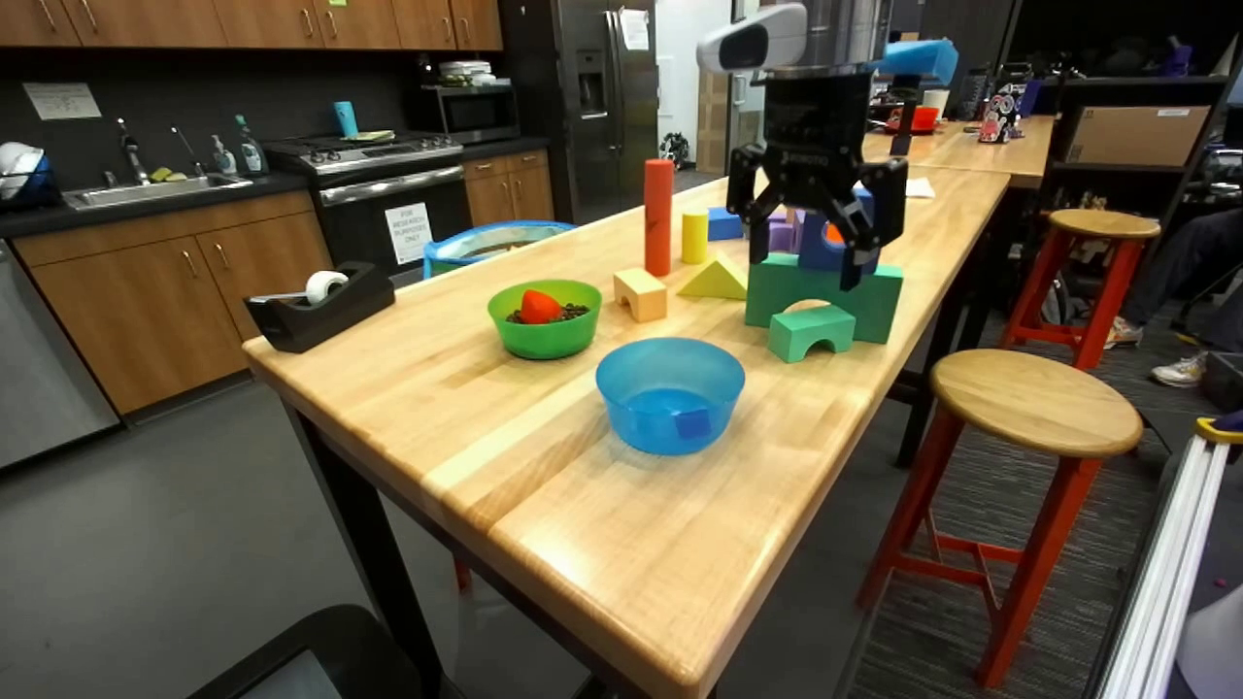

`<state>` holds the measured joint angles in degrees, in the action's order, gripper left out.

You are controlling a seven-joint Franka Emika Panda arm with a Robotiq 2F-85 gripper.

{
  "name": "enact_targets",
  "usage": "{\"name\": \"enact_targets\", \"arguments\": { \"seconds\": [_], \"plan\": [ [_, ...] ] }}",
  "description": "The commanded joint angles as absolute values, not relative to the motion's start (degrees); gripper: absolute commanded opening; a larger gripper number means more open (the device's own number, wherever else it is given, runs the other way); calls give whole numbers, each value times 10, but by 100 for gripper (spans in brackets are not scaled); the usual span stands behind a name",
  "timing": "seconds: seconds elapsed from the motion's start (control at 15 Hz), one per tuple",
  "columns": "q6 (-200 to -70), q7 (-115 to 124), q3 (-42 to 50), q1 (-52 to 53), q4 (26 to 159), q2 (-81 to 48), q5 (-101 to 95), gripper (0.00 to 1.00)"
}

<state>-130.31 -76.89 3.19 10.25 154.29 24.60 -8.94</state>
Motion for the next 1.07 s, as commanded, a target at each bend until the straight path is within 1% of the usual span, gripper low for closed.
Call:
{"name": "enact_targets", "arguments": {
  "seconds": [0.0,1.0],
  "plan": [
    [-1328,-751,17,88,1550,230,-107,100],
    [-1388,-677,1,62,1567,188,-166,100]
  ]
}}
